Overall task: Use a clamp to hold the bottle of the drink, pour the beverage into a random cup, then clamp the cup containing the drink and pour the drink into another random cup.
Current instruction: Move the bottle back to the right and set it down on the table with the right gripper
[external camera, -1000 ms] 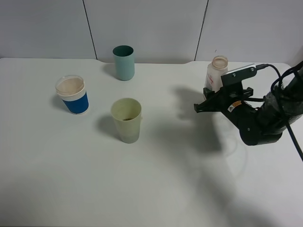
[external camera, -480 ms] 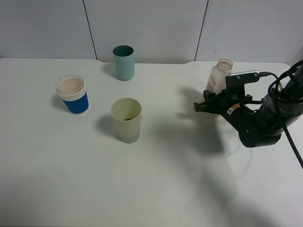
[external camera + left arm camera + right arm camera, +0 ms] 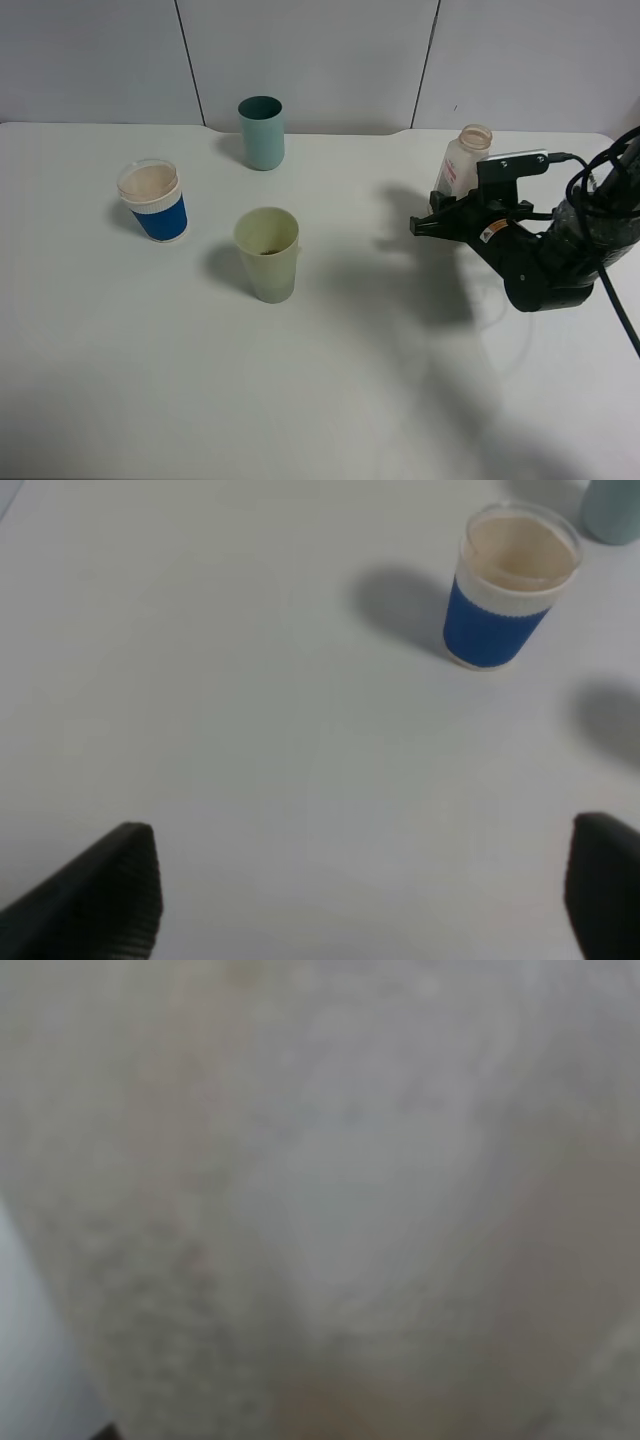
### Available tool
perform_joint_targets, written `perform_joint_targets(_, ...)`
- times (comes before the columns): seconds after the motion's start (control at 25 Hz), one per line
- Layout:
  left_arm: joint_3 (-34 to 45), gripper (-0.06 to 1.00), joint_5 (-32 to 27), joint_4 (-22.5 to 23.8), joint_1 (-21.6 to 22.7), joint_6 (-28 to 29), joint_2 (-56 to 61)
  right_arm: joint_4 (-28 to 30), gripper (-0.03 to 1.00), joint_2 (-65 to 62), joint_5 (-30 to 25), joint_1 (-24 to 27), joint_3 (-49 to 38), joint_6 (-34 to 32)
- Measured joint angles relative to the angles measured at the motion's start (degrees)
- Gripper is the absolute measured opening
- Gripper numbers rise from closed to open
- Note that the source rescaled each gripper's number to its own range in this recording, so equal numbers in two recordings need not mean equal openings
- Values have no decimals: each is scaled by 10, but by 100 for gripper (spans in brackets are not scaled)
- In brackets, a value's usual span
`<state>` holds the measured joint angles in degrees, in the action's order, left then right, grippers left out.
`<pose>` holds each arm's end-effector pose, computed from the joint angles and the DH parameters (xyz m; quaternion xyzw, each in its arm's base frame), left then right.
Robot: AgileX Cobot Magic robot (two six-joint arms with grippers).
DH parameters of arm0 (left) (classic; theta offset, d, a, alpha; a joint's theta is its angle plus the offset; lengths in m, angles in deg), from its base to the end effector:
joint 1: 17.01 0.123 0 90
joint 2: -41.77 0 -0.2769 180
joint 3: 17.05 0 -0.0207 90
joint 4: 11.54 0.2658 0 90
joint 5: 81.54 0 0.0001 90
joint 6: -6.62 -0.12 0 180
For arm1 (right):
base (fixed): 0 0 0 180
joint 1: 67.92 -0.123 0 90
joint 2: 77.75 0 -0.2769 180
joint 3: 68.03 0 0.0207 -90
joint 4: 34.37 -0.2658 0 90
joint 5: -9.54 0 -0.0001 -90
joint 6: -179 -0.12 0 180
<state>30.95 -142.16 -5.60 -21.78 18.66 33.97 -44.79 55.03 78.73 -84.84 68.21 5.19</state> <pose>0.0417 0.0074 0.2741 -0.0560 0.8470 -0.0257 0.5280 0.3287 0.0788 0.0262 -0.0860 0.8014 0.0061 0.5919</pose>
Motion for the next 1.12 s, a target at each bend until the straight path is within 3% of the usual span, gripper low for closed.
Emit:
perform_joint_targets(0.52,0,88,0,0,0,0,0,-1,0,0,0,0,0,0)
perform_joint_targets(0.92,0,88,0,0,0,0,0,-6,21,0,0,0,0,-1)
perform_joint_targets(1.0,0,88,0,0,0,0,0,-7,31,0,1,0,0,-9)
perform_joint_targets(1.12,0,88,0,0,0,0,0,-10,54,0,1,0,0,-27)
